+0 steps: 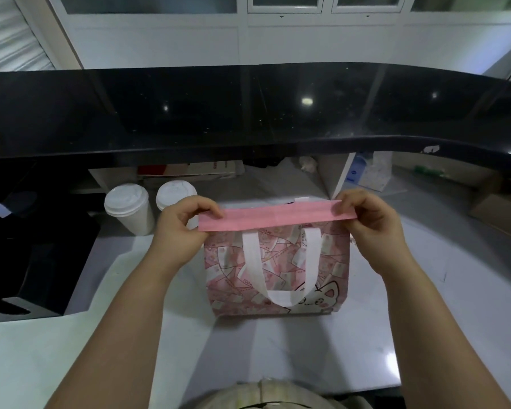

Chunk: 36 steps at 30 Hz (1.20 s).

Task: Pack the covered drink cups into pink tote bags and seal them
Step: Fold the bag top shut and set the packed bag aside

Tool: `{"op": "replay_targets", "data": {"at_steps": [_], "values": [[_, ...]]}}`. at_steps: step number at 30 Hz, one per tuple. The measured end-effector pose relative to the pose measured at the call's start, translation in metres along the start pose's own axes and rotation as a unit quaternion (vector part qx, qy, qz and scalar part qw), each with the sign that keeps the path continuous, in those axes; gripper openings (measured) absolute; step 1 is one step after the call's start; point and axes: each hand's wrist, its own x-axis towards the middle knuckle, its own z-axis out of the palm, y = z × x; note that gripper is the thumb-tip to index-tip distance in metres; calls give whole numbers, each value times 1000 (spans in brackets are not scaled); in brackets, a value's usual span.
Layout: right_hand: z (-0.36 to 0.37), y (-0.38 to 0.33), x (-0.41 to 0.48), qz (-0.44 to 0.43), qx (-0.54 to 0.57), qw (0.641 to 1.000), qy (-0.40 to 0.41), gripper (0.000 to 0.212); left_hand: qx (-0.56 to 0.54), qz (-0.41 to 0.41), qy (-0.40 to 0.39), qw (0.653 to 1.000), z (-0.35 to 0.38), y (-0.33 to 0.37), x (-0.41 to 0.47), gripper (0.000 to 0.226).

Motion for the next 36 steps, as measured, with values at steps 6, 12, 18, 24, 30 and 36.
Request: {"op": "replay_targets", "data": {"at_steps": [6, 12, 18, 24, 30, 36], "values": [[-5, 11, 1, 2, -60, 998, 29, 39, 81, 12, 12, 997, -4, 3, 2, 41], [-16, 4, -6, 36, -77, 996, 41, 46, 173, 32, -25, 984, -19, 15, -1, 33], [22, -28, 6, -63, -360, 930, 41, 32, 296, 157, 20, 942, 22, 35, 8, 21], [63, -38, 10, -107, -517, 849, -8, 12, 373, 160, -28, 913, 76, 52, 12, 24], [67, -33, 10, -139, -503, 853, 9, 18, 393, 153, -9, 907, 84, 50, 7, 24], [47, -30, 15, -133, -452, 882, -6, 3, 386, 118, 13, 915, 69, 44, 4, 10]]}}
